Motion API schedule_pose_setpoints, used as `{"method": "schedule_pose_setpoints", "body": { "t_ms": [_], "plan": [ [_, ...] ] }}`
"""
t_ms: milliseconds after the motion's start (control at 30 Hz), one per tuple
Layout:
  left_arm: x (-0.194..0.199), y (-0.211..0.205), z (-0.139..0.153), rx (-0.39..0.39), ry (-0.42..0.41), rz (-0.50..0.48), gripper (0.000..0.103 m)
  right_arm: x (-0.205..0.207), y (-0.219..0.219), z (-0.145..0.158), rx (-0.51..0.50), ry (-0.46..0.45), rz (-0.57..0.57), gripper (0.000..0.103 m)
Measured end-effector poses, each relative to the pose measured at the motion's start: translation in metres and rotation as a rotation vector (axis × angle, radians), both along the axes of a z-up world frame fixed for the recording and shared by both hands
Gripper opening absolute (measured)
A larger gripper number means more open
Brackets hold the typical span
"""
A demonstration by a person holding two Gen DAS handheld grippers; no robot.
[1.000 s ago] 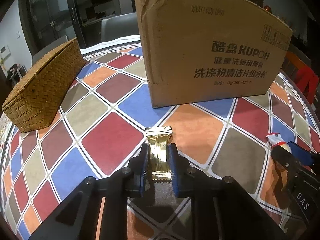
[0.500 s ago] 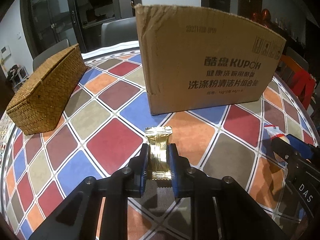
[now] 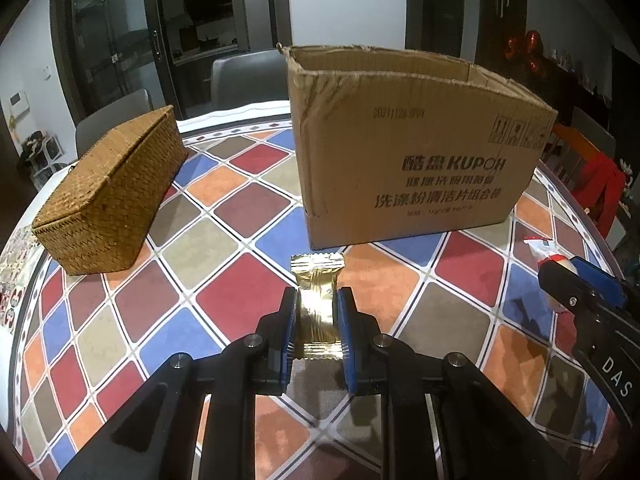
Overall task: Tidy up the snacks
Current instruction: 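Lift both held snacks and carry them over the cardboard box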
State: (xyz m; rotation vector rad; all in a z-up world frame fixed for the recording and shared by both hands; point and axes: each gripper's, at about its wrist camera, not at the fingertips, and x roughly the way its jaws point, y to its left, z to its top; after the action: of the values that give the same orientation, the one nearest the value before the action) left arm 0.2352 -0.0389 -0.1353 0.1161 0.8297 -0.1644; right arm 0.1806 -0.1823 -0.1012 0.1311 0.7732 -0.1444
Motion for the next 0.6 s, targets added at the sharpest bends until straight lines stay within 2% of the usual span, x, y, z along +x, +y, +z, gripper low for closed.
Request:
{"method": "schedule_pose_setpoints", "body": {
  "t_ms": [600],
  "plan": [
    [-0.007, 0.005, 0.032, -0.022, -0.058, 0.009, 0.021, -0.007, 0.002, 0.03, -0.009, -0.061, 0.011, 0.035]
  ]
}}
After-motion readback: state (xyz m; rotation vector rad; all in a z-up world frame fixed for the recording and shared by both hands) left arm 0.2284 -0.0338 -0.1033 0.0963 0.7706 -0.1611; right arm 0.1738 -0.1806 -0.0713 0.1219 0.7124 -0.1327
